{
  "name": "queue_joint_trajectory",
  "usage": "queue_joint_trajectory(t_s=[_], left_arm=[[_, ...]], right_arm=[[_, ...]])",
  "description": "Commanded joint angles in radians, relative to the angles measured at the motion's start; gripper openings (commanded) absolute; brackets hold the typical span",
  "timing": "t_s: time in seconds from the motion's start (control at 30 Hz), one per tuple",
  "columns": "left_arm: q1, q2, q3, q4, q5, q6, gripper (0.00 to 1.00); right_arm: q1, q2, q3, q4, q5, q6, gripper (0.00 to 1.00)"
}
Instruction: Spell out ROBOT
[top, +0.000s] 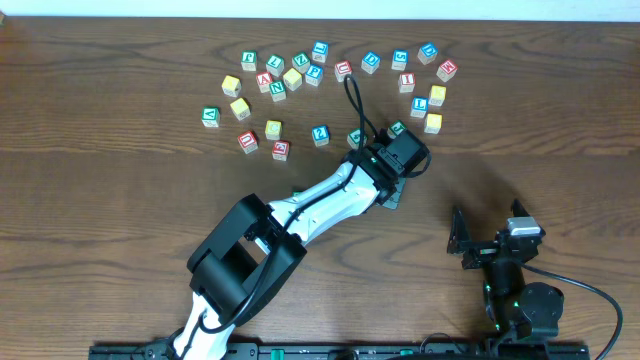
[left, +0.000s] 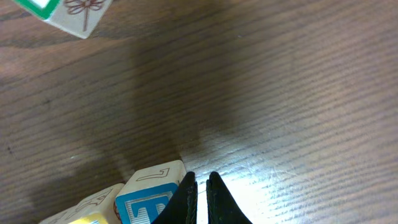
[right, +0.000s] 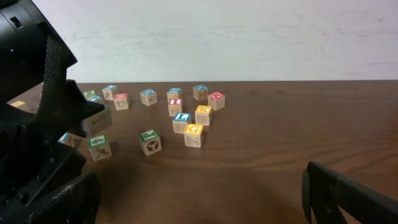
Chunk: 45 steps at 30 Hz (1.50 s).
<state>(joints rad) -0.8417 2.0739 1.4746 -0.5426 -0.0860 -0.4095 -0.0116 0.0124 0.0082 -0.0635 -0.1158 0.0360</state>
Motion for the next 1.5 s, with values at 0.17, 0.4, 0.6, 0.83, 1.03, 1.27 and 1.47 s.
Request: queue_joint_trajectory(t_s=[0.17, 0.4, 0.6, 0.83, 1.03, 1.27, 1.47], left_arm=[[-0.002, 0.014, 0.008, -0.010, -0.043, -0.119, 0.07], [-0.001, 0.014, 0.009, -0.034, -0.073, -0.154, 0.07], [-0.001, 0.014, 0.009, -0.034, -0.073, -0.155, 0.07], [0.001, -0.013, 0.009, -0.034, -0.072, -0.124, 0.08], [0.026, -0.121, 0.010, -0.068, -0.072, -0.071, 0.08], [0.135, -0.364, 0.011, -0.235, -0.073, 0.052, 0.12], [0.290, -0.593, 0.011, -0.389, -0.103, 0.118, 0.56]], right_arm=[[0.004, -0.006, -0.003, -0.003, 0.001, -0.015, 0.99], [0.004, -0.006, -0.003, -0.003, 0.001, -0.015, 0.99], [0.004, -0.006, -0.003, -0.003, 0.001, -0.015, 0.99], [0.004, -0.006, -0.003, -0.003, 0.001, -0.015, 0.99], [0.004, -0.006, -0.003, -0.003, 0.001, -0.015, 0.99], [0.004, -0.006, -0.003, -0.003, 0.001, -0.015, 0.99], [0.004, -0.006, -0.003, -0.003, 0.001, -0.015, 0.99]])
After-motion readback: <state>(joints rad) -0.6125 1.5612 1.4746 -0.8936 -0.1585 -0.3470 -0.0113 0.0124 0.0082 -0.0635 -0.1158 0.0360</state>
